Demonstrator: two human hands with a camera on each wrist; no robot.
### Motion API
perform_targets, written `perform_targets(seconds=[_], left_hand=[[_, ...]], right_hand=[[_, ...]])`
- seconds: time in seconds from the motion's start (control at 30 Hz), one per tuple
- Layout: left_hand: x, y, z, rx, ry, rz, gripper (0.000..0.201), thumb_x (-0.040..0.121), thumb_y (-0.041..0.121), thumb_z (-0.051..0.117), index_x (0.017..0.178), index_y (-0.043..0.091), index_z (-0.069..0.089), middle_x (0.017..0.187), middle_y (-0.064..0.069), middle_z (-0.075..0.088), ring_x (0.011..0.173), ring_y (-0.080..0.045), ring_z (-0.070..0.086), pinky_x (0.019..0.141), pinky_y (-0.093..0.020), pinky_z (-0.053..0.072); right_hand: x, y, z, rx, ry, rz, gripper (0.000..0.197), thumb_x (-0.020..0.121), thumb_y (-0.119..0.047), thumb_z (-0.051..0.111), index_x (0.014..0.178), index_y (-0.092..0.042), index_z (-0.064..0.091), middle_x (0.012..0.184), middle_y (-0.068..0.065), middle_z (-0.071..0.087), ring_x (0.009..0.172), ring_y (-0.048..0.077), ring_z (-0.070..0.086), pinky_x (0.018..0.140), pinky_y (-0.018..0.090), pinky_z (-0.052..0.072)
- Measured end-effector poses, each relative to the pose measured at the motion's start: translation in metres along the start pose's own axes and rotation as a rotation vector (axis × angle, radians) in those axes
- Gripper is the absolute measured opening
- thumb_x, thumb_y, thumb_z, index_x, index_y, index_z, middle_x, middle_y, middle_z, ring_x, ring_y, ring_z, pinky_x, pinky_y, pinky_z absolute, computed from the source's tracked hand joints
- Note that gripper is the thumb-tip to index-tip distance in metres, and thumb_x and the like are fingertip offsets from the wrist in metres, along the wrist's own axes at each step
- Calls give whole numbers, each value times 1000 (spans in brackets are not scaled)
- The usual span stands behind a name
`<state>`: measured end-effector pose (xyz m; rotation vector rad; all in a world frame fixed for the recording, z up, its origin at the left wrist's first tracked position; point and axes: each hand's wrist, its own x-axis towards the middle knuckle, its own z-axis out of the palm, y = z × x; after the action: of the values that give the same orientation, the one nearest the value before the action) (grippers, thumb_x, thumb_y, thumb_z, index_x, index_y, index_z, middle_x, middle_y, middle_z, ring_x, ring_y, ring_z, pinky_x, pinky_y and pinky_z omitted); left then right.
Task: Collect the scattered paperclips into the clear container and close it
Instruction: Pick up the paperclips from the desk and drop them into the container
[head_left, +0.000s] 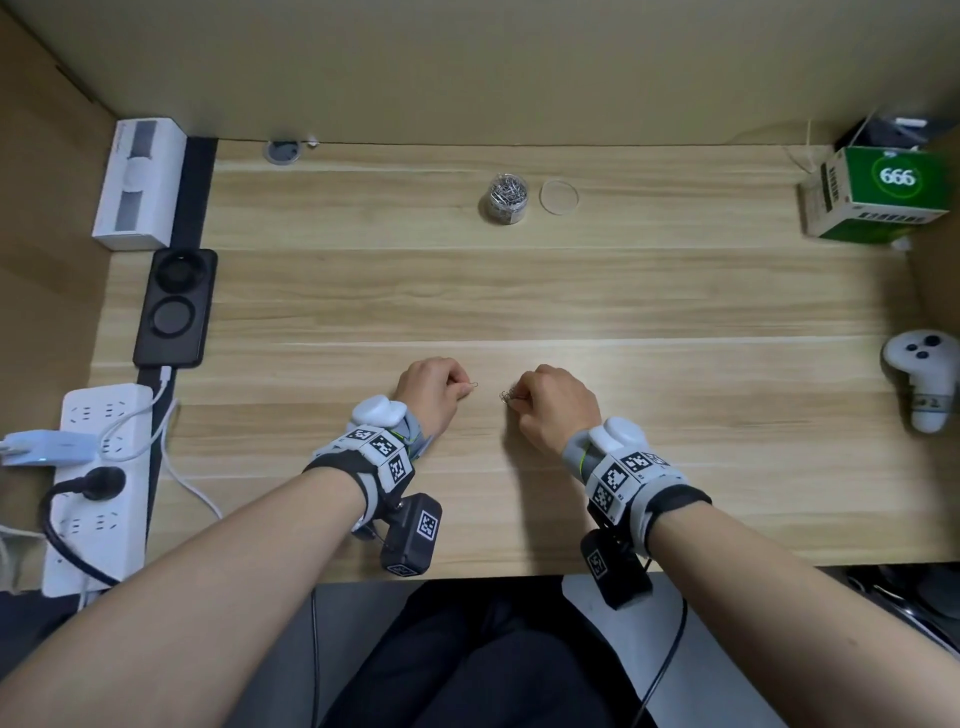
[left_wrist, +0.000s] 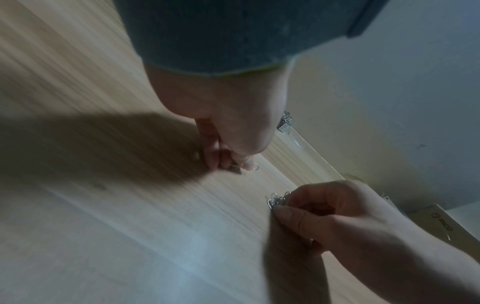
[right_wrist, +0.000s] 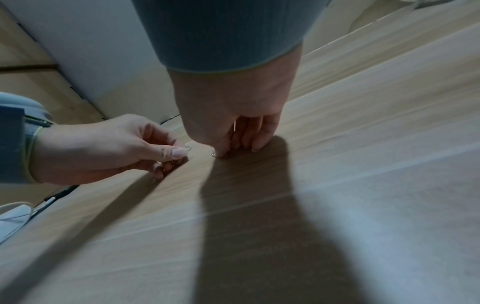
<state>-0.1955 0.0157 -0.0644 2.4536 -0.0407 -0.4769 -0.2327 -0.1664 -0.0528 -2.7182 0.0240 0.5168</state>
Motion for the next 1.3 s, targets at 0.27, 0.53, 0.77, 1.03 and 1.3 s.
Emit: perform_targets(seconds=[0.27, 0.53, 0.77, 1.03, 1.3], left_hand=[[7, 5, -4, -23, -13, -27, 4, 82, 21, 72, 81, 18, 70, 85, 1, 71, 84, -19, 62, 75, -31, 49], [39, 30, -26, -97, 36, 5, 5, 83, 16, 70, 83, 11, 71, 80, -4, 71, 78, -20, 62, 71, -27, 45], [107, 80, -55, -198, 146, 20, 1, 79, 17, 74, 78, 16, 73, 73, 2, 68, 72, -19, 62, 70, -30, 50], [205, 121, -76, -277, 209, -21, 3, 76, 18, 75, 75, 20, 73, 68, 7, 67, 69, -18, 66, 70, -35, 57], [242, 114, -64, -279, 160, -5, 16, 69, 6, 74, 75, 21, 74, 70, 5, 68, 59, -9, 58, 65, -31, 57]], right_hand=[[10, 0, -10, -70, -63, -40, 18, 91, -27, 53, 103, -17, 62, 109, 5, 59, 105, 29, 53, 72, 38, 47], [43, 15, -42, 178, 10, 152, 15, 92, -26, 55, 97, -13, 60, 108, 11, 65, 102, 33, 58, 74, 30, 35], [110, 23, -94, 365, 63, 222, 19, 93, -34, 60, 95, -16, 62, 102, 12, 69, 99, 34, 60, 74, 31, 38], [191, 34, -142, 507, 90, 207, 13, 88, -34, 68, 82, -23, 63, 89, 6, 71, 89, 30, 65, 73, 31, 44], [248, 32, -145, 577, 62, 147, 17, 78, -30, 79, 69, -23, 66, 64, 0, 67, 65, 26, 65, 70, 41, 57]])
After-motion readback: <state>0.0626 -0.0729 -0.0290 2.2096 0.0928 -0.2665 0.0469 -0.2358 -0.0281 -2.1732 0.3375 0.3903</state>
